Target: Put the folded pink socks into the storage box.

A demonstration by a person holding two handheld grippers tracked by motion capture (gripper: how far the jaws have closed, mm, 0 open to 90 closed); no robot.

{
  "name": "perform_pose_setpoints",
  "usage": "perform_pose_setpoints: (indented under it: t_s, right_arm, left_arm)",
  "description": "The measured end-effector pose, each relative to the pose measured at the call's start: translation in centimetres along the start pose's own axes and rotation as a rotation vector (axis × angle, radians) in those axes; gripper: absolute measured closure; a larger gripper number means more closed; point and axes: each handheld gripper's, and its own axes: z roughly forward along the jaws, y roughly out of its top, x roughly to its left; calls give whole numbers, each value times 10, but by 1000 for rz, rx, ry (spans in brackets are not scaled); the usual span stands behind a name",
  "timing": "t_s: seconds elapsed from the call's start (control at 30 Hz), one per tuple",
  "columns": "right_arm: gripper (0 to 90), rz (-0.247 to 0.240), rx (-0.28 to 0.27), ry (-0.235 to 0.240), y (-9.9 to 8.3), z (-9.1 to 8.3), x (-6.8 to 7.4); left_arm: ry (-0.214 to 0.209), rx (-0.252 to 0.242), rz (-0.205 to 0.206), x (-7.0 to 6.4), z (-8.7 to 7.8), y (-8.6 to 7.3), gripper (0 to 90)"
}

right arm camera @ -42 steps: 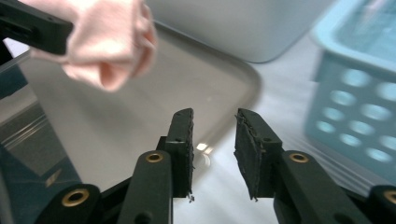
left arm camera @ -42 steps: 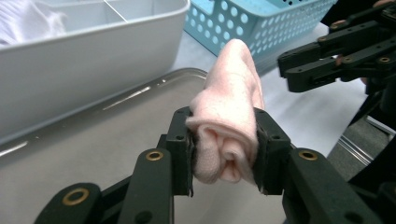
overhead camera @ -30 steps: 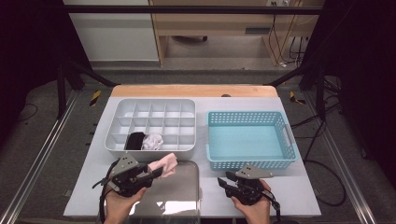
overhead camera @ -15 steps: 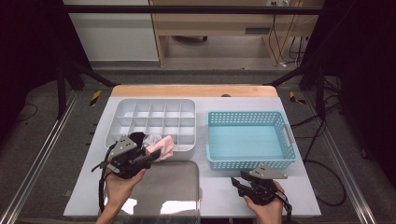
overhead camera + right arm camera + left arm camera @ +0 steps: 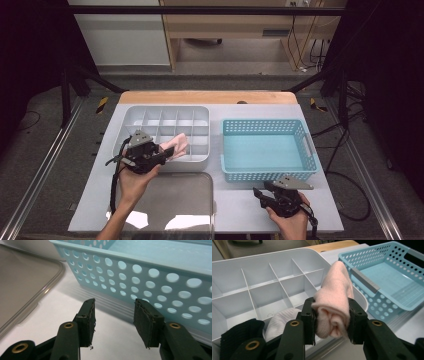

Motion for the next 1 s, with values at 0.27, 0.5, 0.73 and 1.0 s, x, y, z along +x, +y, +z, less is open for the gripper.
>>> perform_pose_setpoints:
  t_s: [0.27, 0.5, 0.73, 1.0]
  right_arm:
    - [520, 3, 6, 1, -1, 1, -1]
    - [523, 4, 16, 11, -2, 2, -1]
    - [527, 3, 27, 20, -1, 5, -1]
    - [529, 6, 40, 29, -1, 7, -1]
  left_arm:
    - [18, 21, 5, 4, 14, 5, 632]
    - [34, 47, -4, 8, 25, 6, 633]
    - [51, 103, -1, 13, 33, 2, 634]
    - [33, 161, 7, 10, 44, 0, 634]
